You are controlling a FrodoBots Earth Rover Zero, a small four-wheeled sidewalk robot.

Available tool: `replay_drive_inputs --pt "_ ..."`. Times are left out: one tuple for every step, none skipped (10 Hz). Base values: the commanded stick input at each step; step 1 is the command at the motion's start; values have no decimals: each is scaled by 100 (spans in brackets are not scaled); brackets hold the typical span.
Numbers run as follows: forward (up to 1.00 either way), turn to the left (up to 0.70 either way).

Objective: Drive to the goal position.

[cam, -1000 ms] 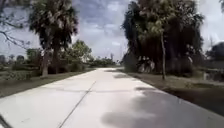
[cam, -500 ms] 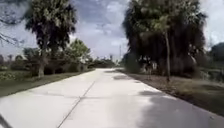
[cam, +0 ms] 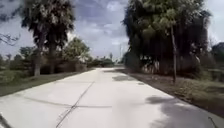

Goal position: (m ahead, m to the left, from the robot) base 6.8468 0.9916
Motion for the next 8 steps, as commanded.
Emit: replay_drive_inputs --pt "70 17" --pt "70 0" --pt "70 0" --pt "70 0" --pt "70 0" --pt "70 0" --pt "70 0" --pt "70 0"
